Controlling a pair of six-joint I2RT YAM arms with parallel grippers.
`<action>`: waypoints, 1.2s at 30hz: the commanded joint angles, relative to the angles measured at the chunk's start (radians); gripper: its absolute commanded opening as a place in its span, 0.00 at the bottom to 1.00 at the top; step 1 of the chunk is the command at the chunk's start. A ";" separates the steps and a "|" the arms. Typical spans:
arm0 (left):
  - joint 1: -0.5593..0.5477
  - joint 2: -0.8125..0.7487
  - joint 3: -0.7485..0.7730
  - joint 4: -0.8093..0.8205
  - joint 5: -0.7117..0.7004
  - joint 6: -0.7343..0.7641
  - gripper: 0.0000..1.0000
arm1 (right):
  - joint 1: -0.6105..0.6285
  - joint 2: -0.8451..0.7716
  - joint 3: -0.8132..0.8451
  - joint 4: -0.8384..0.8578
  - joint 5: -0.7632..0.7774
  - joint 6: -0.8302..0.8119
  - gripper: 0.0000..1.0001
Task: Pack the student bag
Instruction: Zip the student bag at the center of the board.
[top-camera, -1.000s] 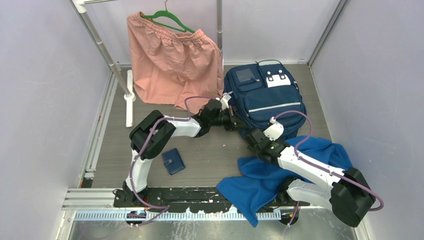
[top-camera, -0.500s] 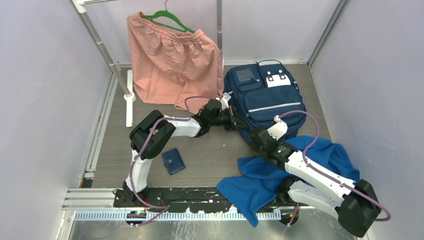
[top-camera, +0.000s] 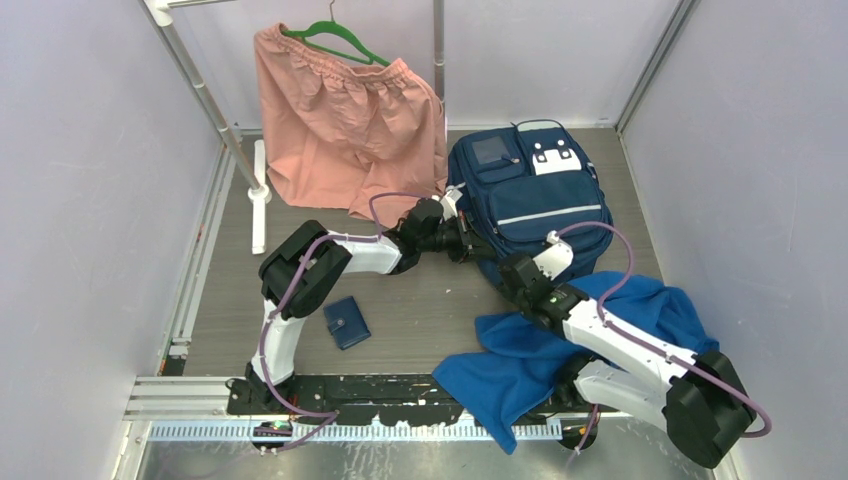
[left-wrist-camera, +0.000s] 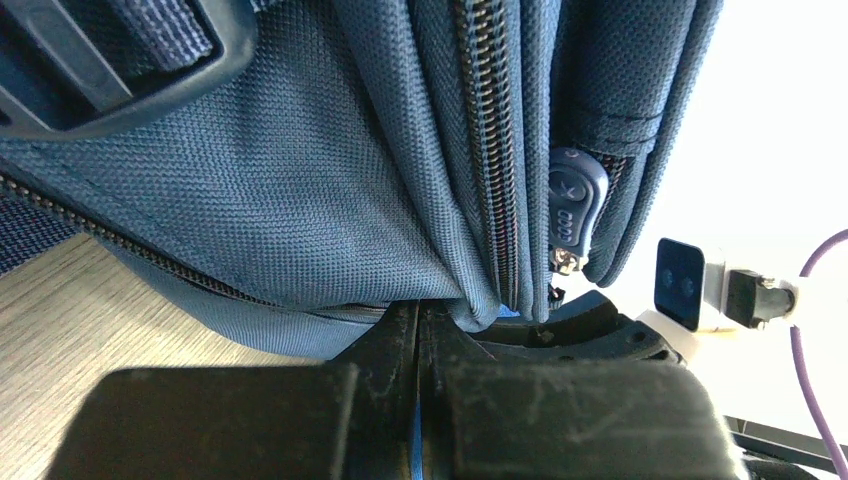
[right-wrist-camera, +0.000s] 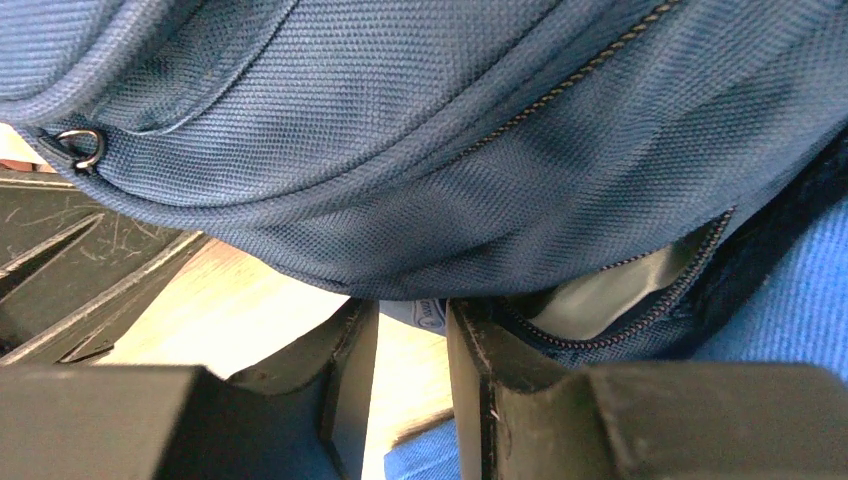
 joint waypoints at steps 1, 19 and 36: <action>0.008 0.000 0.005 0.079 0.007 -0.005 0.00 | -0.016 0.020 -0.031 0.072 -0.003 -0.028 0.37; 0.008 -0.002 -0.002 0.089 0.006 -0.008 0.00 | -0.017 0.018 -0.023 0.031 0.019 -0.038 0.01; 0.253 0.001 0.078 -0.002 0.062 0.037 0.00 | -0.017 0.045 0.132 -0.207 -0.061 -0.148 0.01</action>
